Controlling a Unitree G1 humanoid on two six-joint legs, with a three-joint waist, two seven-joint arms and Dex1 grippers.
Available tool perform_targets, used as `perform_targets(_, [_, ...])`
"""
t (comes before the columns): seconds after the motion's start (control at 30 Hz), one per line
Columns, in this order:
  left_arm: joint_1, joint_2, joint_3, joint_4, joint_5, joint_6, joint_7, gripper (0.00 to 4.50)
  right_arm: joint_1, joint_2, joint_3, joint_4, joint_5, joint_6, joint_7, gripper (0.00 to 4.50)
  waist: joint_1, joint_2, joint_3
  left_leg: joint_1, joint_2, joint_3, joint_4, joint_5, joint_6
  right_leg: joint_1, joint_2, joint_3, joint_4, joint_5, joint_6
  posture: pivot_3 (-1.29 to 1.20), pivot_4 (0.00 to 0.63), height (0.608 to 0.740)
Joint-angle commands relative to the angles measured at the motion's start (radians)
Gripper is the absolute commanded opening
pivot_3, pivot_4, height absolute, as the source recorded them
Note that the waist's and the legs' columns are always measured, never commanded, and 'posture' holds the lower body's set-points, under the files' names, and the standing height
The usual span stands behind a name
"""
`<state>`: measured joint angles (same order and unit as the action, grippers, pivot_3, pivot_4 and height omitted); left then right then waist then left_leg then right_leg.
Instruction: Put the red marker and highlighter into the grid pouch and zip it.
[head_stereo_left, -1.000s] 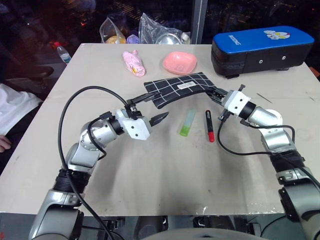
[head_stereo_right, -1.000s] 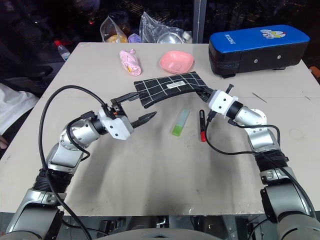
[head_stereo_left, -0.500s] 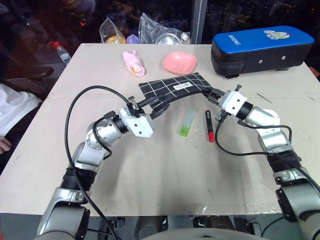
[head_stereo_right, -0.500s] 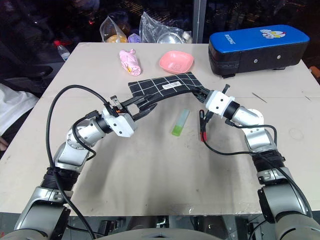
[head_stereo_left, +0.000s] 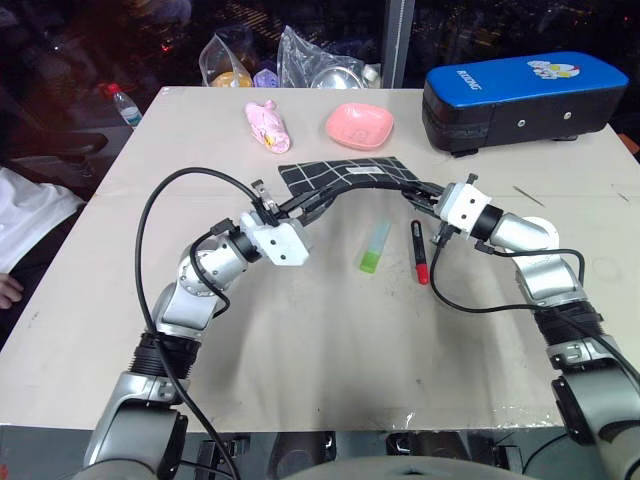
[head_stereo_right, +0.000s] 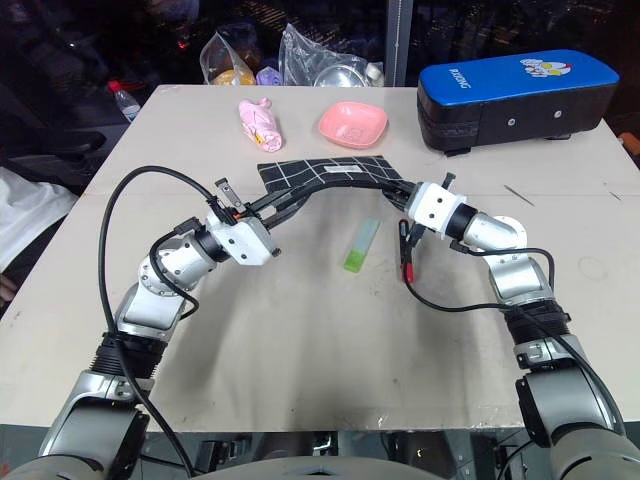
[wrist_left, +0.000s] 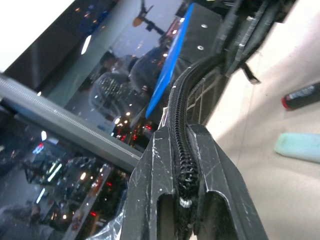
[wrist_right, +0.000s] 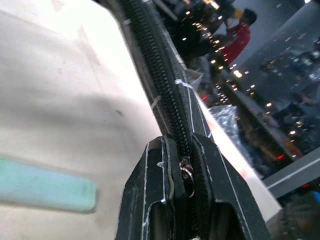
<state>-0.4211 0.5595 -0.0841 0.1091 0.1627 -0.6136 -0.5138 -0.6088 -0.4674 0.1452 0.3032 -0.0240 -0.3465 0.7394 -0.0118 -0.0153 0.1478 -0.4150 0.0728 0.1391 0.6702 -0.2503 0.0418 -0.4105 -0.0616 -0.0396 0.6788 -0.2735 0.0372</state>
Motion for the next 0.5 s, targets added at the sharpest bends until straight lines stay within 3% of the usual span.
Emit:
perform_targets(0.03, [0.013,-0.011,0.041,-0.028,-0.048,0.057,0.026,0.0,0.01,-0.009,-0.033,-0.087,0.048,0.052,0.002,2.03,0.0,0.0,0.0,0.0,0.0,0.0,0.0,0.0,0.0,0.0,0.0,0.0,0.0,0.0,0.0,0.0,0.15,0.74])
perform_targets(0.13, [0.039,-0.028,0.065,-0.07,-0.106,0.146,0.031,0.0,0.045,-0.009,-0.074,-0.163,0.106,0.165,-0.012,3.49,0.0,0.0,0.0,0.0,0.0,0.0,0.0,0.0,0.0,0.0,0.0,0.0,0.0,0.0,0.0,0.0,0.15,0.74])
perform_targets(0.5, [0.133,-0.114,0.07,-0.216,-0.158,0.368,0.053,0.0,0.162,0.093,-0.158,-0.458,0.324,0.82,-0.2,3.49,0.0,0.0,0.0,0.0,0.0,-0.007,0.0,0.0,0.0,0.0,0.0,0.0,0.001,0.0,0.0,0.0,0.15,0.74])
